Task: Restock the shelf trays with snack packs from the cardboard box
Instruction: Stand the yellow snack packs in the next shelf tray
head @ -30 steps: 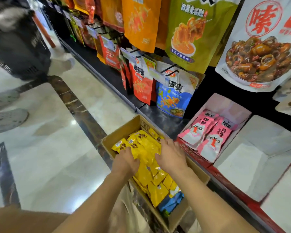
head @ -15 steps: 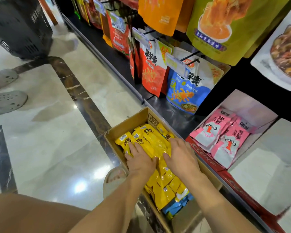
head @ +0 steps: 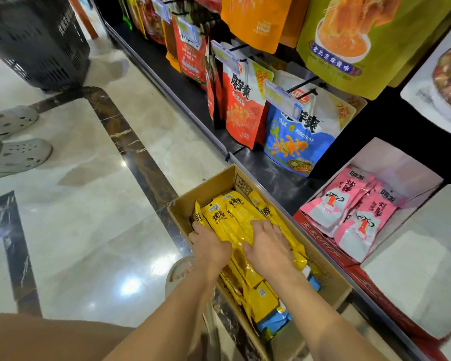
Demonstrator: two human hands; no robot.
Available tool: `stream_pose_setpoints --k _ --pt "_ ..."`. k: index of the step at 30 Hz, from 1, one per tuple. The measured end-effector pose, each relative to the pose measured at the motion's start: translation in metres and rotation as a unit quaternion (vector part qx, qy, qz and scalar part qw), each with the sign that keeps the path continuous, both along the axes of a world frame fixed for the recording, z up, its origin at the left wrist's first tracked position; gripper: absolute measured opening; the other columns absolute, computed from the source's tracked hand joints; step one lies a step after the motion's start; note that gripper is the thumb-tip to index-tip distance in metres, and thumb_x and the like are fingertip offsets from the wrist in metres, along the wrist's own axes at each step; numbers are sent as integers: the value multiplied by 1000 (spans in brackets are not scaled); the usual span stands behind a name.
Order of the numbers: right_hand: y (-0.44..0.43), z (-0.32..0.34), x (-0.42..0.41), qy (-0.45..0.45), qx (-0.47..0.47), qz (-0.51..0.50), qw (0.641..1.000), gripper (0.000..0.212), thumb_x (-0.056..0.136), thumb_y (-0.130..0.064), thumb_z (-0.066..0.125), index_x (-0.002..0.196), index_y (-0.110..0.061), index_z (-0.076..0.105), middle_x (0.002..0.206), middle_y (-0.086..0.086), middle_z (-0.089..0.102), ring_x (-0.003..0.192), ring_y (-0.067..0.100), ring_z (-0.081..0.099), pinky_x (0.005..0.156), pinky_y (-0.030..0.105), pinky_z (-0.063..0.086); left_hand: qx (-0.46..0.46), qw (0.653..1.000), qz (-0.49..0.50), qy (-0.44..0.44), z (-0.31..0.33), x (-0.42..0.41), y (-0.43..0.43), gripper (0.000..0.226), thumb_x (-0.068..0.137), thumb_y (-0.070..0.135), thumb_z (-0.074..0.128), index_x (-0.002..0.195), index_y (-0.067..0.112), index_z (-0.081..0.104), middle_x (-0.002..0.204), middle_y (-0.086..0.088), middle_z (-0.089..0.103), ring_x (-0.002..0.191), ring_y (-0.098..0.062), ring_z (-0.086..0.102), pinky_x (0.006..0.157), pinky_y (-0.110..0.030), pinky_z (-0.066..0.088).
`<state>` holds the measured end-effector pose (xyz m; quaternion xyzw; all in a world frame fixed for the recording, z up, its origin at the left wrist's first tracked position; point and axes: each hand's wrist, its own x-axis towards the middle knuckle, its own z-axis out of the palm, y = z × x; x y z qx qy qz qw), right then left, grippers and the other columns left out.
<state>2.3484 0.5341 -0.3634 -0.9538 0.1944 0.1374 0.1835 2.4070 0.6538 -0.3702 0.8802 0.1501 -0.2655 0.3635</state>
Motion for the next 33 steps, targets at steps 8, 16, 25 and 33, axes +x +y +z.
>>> stream_pose_setpoints --k 8,16,25,33 --pt "0 0 4 -9 13 -18 1000 61 99 -41 56 151 -17 35 149 5 44 136 26 39 109 42 40 13 999 -37 -32 3 4 10 29 88 10 56 115 3 52 119 -18 54 107 -35 54 76 -39 45" --pt "-3 4 7 -14 21 -29 999 59 99 -40 56 150 -16 37 148 5 45 135 27 40 109 42 40 -6 998 -23 -52 13 6 16 25 80 0 56 69 20 45 80 -9 63 83 -33 63 69 -43 54" --pt "-4 9 7 -27 30 -39 998 59 99 -40 56 150 -16 38 147 6 46 135 27 40 109 43 40 -49 996 47 -54 21 5 16 26 90 5 55 113 13 64 112 -5 67 101 -25 62 83 -30 51" --pt "-7 17 8 -46 40 -49 997 59 99 -41 55 150 -16 38 147 6 46 135 27 39 108 42 40 -99 980 95 -146 45 24 17 20 97 19 55 114 15 64 90 -2 65 81 -24 63 80 -39 55"
